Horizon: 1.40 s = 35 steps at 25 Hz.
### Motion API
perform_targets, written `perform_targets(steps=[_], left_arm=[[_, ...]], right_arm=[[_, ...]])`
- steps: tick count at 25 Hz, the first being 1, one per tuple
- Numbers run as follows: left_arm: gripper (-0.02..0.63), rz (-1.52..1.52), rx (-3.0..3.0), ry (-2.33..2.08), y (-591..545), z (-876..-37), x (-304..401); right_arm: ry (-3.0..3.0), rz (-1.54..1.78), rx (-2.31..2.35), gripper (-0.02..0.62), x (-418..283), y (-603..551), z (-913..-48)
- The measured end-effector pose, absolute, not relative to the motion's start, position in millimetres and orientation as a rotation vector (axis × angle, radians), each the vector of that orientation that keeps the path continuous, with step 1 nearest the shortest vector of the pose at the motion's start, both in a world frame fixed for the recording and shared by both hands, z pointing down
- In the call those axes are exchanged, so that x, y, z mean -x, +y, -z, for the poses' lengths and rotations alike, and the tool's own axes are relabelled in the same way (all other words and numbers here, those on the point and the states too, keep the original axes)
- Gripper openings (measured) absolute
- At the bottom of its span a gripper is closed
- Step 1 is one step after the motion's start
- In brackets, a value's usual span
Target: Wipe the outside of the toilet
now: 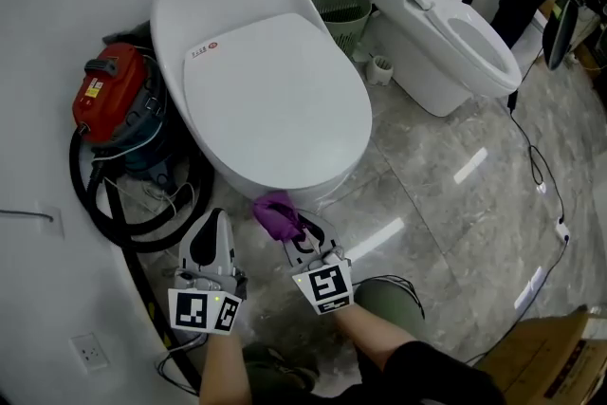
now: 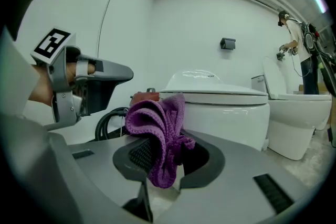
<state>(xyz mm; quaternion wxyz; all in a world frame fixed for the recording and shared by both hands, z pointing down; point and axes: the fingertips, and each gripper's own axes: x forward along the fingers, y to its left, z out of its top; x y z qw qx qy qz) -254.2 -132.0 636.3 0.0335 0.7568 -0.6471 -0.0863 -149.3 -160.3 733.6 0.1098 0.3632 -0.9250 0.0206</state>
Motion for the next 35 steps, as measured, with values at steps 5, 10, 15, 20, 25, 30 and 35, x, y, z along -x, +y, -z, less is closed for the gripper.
perform_targets(steps=[5, 10, 15, 20, 25, 30, 35], left_arm=[[0.0, 0.284, -2.406, -1.928, -150.5, -643.9, 245.1], [0.0, 0.279, -2.498, -1.813, -172.4, -658.6, 221.5], [0.0, 0.277, -2.533, -1.779, -178.5, -666.3, 210.1], [0.0, 0.391, -2.483, -1.793, -178.8, -652.6, 216.0], [0.0, 0.431, -2.455, -1.88, -180.0, -639.2, 224.7], [0.0, 0.351, -2.487, -1.884, -172.4, -640.4, 218.3], [0.0, 0.302, -2.507, -1.899, -174.0, -643.2, 221.9]], right_arm=[[-2.702, -0.098, -1.111, 0.104, 131.2, -167.2, -737.0], [-2.684, -0.15, -1.243, 0.104, 90.6, -179.8, -737.3], [-2.634, -0.164, -1.407, 0.104, 36.6, -201.6, -745.2], [-2.586, -0.188, -1.473, 0.104, -12.1, -245.0, -759.5], [-2.519, -0.233, -1.552, 0.104, -43.6, -306.1, -773.1], [-2.462, -0.326, -1.645, 0.104, -58.6, -351.9, -781.9], [-2.466, -0.372, -1.672, 0.104, -56.7, -357.6, -785.9]])
